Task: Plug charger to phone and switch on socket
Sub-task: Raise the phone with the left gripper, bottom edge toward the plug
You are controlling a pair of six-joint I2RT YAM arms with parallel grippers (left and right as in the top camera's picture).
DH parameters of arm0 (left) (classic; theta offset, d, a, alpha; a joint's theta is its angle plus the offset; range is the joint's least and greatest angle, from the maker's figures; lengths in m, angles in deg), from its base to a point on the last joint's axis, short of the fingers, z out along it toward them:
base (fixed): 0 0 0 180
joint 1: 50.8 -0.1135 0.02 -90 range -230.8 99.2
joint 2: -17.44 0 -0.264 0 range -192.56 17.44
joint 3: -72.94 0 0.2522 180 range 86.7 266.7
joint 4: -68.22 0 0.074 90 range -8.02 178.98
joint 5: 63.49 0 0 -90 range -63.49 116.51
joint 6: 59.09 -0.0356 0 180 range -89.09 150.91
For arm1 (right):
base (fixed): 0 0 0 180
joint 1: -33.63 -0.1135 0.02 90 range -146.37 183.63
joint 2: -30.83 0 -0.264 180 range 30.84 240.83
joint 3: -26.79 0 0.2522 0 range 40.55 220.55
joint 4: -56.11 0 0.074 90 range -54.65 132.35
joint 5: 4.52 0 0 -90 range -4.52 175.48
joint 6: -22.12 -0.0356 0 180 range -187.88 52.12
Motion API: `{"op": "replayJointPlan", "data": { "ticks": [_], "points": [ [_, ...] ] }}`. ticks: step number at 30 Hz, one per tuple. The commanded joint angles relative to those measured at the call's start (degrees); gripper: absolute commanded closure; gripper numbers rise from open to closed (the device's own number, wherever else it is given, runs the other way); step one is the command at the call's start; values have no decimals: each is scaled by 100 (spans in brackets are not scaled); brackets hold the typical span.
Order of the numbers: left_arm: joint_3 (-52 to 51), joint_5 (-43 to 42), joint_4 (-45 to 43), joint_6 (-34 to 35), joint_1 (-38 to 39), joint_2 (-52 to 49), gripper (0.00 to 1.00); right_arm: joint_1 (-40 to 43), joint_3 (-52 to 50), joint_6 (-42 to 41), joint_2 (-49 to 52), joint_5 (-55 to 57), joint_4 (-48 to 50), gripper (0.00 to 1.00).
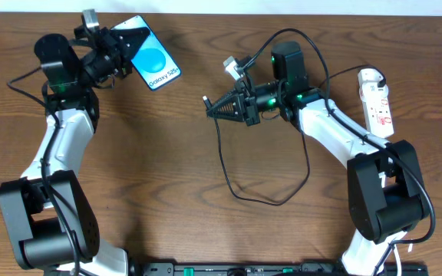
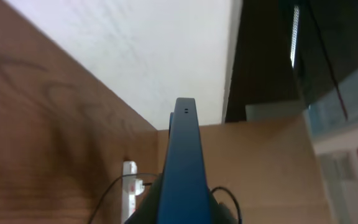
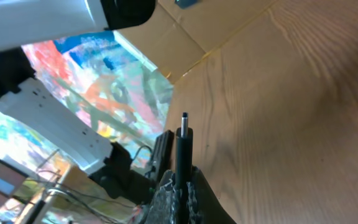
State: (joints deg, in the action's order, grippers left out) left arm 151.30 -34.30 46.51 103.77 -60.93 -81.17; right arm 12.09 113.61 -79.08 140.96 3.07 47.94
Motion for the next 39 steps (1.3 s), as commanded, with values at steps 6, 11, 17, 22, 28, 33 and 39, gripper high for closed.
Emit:
{"op": "replayJointPlan", "data": {
  "ticks": [6, 11, 17, 22, 28, 33, 39],
  "points": [
    [13, -310, -608, -409, 195, 131, 92, 72, 68, -592, 164, -595, 267, 99],
    [13, -422, -603, -409, 225, 131, 93, 122, 68, -595, 647, -693, 409, 99],
    [13, -474, -605, -490, 225, 131, 92, 120, 70, -962, 1233, -693, 957, 99],
    [13, -466, -605, -699, 251, 131, 93, 107, 70, -1187, 1248, -693, 1709, 99],
    [13, -433, -608, -1091, 450, 131, 93, 96, 70, -1781, 1248, -693, 2509, 99],
    [13, -269, -691, -1250, 638, 131, 93, 44, 72, -2055, 1248, -693, 2782, 99],
    [13, 190, -1226, -1283, 748, 131, 92, 35, 76, -2645, 1248, -693, 3477, 99]
  ]
}}
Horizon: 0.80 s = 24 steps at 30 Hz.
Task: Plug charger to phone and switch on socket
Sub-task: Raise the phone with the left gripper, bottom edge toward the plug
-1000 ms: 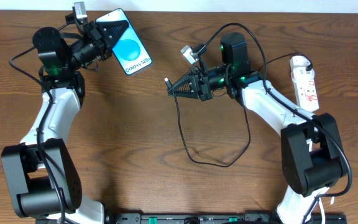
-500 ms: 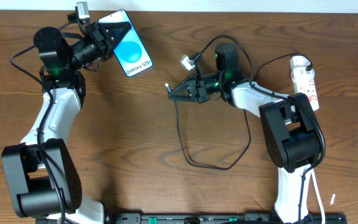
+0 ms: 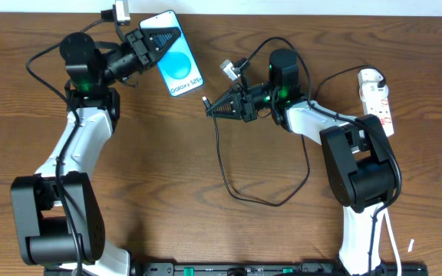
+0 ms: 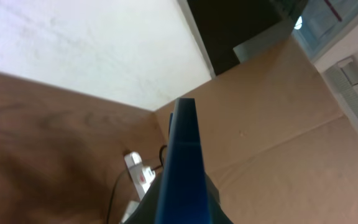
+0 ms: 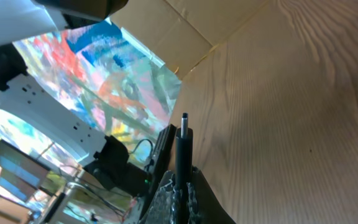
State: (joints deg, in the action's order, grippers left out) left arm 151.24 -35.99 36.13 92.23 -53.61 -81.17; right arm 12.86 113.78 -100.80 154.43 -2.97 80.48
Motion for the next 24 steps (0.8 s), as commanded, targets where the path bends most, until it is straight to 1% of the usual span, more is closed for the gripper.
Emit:
{"op": "replayJointPlan", "data": {
  "ticks": [1, 3, 5, 10, 20, 24],
  "points": [
    [20, 442, -208, -129, 15, 131, 92, -37, 59, -649, -98, -81, 444, 99],
    [20, 577, -205, -131, 15, 131, 93, -31, 59, -892, -98, -24, 765, 99],
    [20, 717, -208, -129, 17, 129, 93, -33, 61, -1303, -98, 28, 1305, 99],
    [20, 839, -210, -129, 17, 131, 93, -31, 61, -2000, -98, 175, 2142, 99],
    [20, 927, -356, -131, 203, 131, 93, -33, 61, -2752, -98, 608, 2291, 99],
    [20, 949, -404, -133, 258, 131, 93, -33, 61, -3084, -98, 649, 2647, 99]
  ]
}}
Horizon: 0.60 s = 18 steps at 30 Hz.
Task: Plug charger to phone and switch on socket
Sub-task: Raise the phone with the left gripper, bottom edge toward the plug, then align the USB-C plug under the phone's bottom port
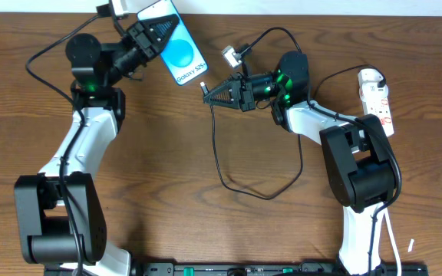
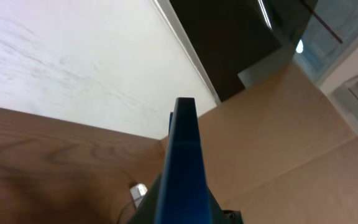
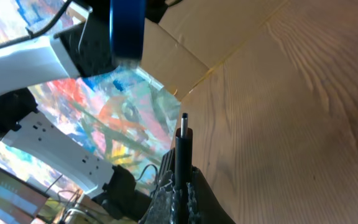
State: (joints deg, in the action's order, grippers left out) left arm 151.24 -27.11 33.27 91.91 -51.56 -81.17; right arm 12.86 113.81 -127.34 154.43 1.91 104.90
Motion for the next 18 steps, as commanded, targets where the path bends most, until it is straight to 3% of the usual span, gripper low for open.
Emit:
{"op": "replayJointPlan", "data": {
  "ticks": [1, 5, 18],
  "points": [
    [20, 59, -118, -101, 52, 129, 92, -33, 59, -531, -98, 175, 319, 99],
    [20, 59, -118, -98, 52, 131, 93, -33, 59, -776, -98, 205, 730, 99],
    [20, 271, -116, -190, 52, 129, 93, -103, 59, -872, -98, 199, 756, 99]
  ]
}}
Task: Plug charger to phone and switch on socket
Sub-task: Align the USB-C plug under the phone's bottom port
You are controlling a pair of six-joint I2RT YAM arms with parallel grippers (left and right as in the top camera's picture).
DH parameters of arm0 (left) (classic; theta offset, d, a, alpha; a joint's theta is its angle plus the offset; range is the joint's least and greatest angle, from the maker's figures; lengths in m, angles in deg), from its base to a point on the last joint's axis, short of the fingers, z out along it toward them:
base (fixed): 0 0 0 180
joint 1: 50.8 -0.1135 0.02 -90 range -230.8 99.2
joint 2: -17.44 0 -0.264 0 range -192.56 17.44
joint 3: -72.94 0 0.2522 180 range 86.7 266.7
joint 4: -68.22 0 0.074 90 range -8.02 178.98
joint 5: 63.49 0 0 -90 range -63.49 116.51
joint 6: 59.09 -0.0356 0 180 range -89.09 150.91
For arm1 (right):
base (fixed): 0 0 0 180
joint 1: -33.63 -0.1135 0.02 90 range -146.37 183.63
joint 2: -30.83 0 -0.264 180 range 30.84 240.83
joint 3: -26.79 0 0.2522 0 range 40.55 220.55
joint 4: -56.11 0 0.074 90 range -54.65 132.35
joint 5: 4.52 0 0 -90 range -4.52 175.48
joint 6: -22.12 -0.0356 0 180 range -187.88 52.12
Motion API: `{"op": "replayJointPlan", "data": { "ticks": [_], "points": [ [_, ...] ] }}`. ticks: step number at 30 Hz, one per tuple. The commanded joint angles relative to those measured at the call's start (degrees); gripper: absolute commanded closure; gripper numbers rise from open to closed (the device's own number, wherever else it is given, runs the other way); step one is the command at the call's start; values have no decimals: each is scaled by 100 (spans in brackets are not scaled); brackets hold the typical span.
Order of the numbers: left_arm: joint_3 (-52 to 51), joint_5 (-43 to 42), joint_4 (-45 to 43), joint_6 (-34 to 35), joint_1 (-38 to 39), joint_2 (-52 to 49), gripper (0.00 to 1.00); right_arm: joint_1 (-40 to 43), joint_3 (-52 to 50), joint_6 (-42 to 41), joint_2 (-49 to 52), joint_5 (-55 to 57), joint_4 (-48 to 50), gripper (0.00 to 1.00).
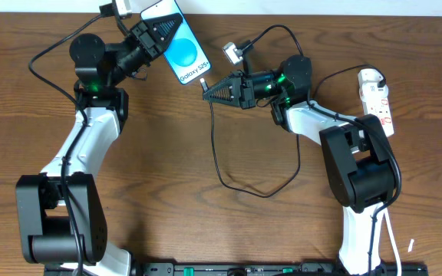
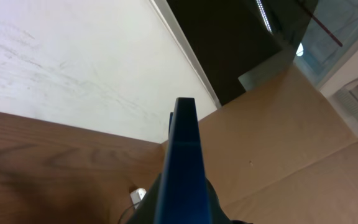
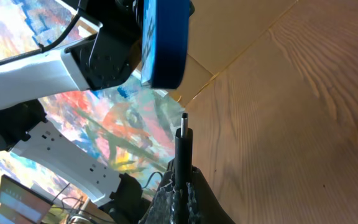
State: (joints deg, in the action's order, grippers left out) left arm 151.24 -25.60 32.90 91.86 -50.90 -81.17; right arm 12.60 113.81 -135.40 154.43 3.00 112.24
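My left gripper [image 1: 153, 31] is shut on a blue phone [image 1: 178, 52] and holds it raised at the back of the table, screen up, bottom end toward the right arm. In the left wrist view the phone [image 2: 182, 162] shows edge-on between the fingers. My right gripper [image 1: 219, 90] is shut on the black charger plug [image 3: 183, 146], whose metal tip [image 1: 203, 85] sits just short of the phone's bottom edge [image 3: 163, 46]. The black cable [image 1: 219, 153] loops over the table. The white socket strip [image 1: 377, 100] lies at the far right.
A white adapter [image 1: 233, 54] hangs on a cable above the right gripper. Brown cardboard and a white wall stand behind the table. The wooden tabletop [image 1: 167, 192] spreads in front of both arms.
The phone has come slightly right and down toward the plug. The right gripper has shifted a little, and the plug tip now nearly meets the phone's bottom edge.
The left gripper first held the phone at the back left, far from the plug in the right gripper. Then the phone stood further right, with the gap smaller. The gap kept closing, and now the plug tip lies just below the phone's end.
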Motion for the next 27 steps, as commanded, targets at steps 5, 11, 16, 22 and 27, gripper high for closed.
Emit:
{"op": "replayJointPlan", "data": {
  "ticks": [5, 11, 16, 22, 27],
  "points": [
    [20, 122, -79, -203, -13, 122, 93, -103, 59, -68, -98, 92, 22, 99],
    [20, 120, -76, -234, -13, 118, 93, -103, 63, -127, -98, 94, 26, 99],
    [20, 120, -76, -247, -13, 118, 92, -103, 105, -190, -98, 96, 33, 99],
    [20, 120, -72, -396, -13, 116, 93, -103, 122, -452, -98, 92, 450, 99],
    [20, 111, -74, -396, 2, 98, 92, -103, 122, -470, -98, 94, 498, 99]
  ]
}}
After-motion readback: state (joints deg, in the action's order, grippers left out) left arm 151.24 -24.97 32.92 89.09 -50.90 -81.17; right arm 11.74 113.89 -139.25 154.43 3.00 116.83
